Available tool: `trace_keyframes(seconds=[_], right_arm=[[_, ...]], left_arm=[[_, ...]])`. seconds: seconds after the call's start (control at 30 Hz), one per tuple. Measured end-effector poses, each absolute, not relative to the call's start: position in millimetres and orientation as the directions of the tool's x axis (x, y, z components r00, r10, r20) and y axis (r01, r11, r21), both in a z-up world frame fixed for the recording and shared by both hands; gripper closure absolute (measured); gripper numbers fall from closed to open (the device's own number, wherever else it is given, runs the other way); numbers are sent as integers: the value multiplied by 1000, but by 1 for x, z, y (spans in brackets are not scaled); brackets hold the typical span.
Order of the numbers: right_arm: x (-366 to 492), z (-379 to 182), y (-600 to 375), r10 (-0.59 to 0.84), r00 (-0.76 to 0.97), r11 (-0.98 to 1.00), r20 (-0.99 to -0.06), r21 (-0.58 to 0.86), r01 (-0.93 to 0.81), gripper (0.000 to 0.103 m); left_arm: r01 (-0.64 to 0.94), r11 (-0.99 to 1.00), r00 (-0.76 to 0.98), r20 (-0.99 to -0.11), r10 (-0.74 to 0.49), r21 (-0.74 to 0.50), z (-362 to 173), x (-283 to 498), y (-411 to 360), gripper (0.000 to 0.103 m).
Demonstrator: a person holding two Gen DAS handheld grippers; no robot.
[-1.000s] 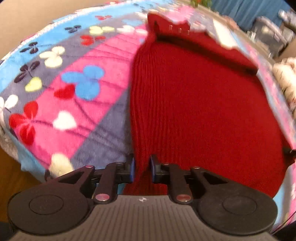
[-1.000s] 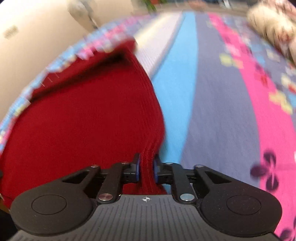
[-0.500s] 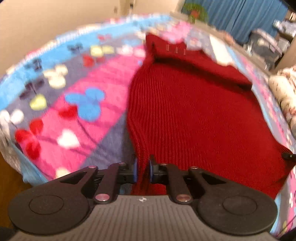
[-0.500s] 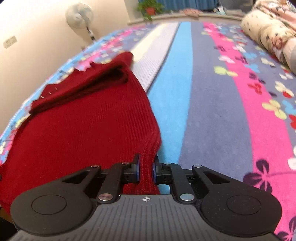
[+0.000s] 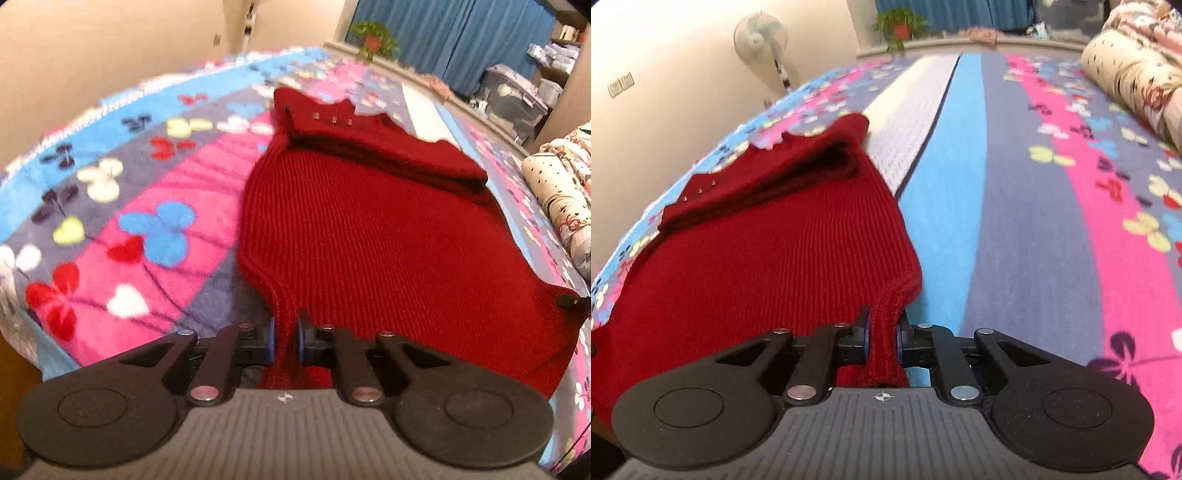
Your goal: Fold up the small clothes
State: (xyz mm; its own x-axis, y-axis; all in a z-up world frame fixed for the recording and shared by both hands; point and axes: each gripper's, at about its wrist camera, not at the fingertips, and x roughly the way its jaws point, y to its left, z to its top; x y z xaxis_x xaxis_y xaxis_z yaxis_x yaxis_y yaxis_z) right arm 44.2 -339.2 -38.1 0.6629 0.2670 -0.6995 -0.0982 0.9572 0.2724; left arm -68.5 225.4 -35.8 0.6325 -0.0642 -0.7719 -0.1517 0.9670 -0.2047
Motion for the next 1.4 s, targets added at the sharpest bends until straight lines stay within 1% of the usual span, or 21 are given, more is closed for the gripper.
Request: trace_keyframes(seconds=[0.03,0.1,0.13,0.17,0.23,0.33,0.37,0.4,0.47,0.53,0.57,0.63,0.7,0.73,0.77,0.8,0.87,1.03,1.17,1.4], right_arm=[[45,-41,-340,256,652,960,-714,267,-85,91],[51,-54,-339,242,586,964,-773,261,-54,89],[53,-63,-339,237,542,966,-806,254,-44,86],[54,-70,-337,224,511,971,-830,236,-42,83],[53,-69,-333,213,516,975,-830,213,-60,82],[52,-67,-331,223,516,973,-827,217,-74,81],[52,-68,-331,220,517,974,-827,211,-79,81],[52,-68,-330,219,518,975,-827,205,-84,83],[54,-62,-330,220,534,975,-816,205,-87,90],[54,-54,-334,231,577,970,-783,228,-79,90],[53,-50,-336,235,595,968,-768,239,-75,90],[55,-49,-339,236,607,967,-759,248,-65,90],[57,-56,-338,225,574,970,-787,237,-56,90],[59,-60,-337,227,552,970,-802,234,-59,89],[60,-64,-334,230,528,971,-818,229,-68,85],[60,-66,-332,223,522,973,-823,216,-75,85],[60,-65,-327,212,525,977,-824,194,-91,85],[60,-66,-326,210,525,977,-825,190,-93,85],[59,-66,-326,210,525,977,-825,190,-93,85],[59,-66,-326,210,526,977,-824,191,-92,85]], left_arm=[[-151,966,607,-790,-79,-212,-40,-66,225,90],[-152,969,556,-827,-80,-196,-51,-64,224,88],[-151,973,540,-839,-65,-173,-55,-63,222,82],[-149,976,527,-848,-55,-156,-58,-61,222,78],[-151,976,520,-852,-56,-156,-60,-61,223,78],[-149,977,515,-855,-53,-151,-61,-61,223,78],[-147,979,517,-855,-48,-144,-59,-61,222,82],[-151,979,532,-846,-39,-140,-57,-63,222,91],[-146,978,596,-803,-32,-147,-47,-67,223,91],[-132,980,645,-763,-31,-151,-36,-71,221,91],[-129,980,652,-758,-32,-152,-35,-71,220,91],[-133,979,620,-784,-40,-155,-40,-67,220,91],[-138,978,559,-828,-53,-156,-52,-63,220,90],[-144,980,530,-847,-42,-138,-57,-61,220,88],[-146,982,517,-856,-30,-123,-60,-60,220,81],[-147,982,515,-857,-28,-120,-61,-60,221,80],[-146,980,517,-855,-39,-133,-60,-61,221,80],[-138,983,518,-855,-31,-120,-60,-65,218,80],[-137,984,523,-852,-29,-118,-59,-63,219,83],[-135,983,517,-855,-34,-121,-60,-61,220,82]])
